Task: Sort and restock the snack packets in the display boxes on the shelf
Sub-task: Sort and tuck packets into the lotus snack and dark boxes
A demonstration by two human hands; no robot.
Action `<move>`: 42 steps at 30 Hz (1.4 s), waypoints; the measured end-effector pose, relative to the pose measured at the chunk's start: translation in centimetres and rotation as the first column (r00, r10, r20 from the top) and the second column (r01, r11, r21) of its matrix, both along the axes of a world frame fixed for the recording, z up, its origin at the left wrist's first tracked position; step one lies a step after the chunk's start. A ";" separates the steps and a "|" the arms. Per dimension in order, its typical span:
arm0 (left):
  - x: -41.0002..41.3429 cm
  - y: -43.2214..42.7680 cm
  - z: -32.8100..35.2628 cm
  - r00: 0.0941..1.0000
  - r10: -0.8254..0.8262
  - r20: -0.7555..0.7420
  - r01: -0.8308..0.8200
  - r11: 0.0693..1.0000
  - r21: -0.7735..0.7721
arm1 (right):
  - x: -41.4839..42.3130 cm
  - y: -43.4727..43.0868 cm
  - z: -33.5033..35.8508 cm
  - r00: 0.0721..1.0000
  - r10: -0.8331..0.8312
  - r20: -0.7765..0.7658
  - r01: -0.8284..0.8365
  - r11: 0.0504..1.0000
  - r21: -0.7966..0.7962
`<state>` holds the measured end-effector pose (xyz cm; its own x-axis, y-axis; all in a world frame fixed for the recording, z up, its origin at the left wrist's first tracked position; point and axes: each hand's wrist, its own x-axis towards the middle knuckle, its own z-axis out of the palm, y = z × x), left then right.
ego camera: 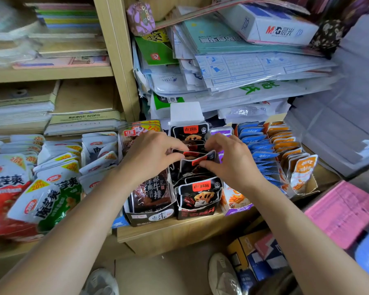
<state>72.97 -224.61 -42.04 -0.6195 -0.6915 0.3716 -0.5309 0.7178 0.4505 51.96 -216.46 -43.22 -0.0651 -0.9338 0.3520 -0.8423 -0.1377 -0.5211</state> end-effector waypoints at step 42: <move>-0.1 -0.9 -0.1 0.978 0.205 -0.034 -0.206 0.977 -0.058 | -2.4 -2.4 1.0 0.958 0.010 0.287 -0.041 0.994 0.103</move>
<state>72.85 -225.46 -42.09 -0.4554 -0.7785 0.4318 -0.6579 0.6211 0.4259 49.54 -218.88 -42.22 -0.1238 -0.9675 0.2206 -0.6528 -0.0880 -0.7524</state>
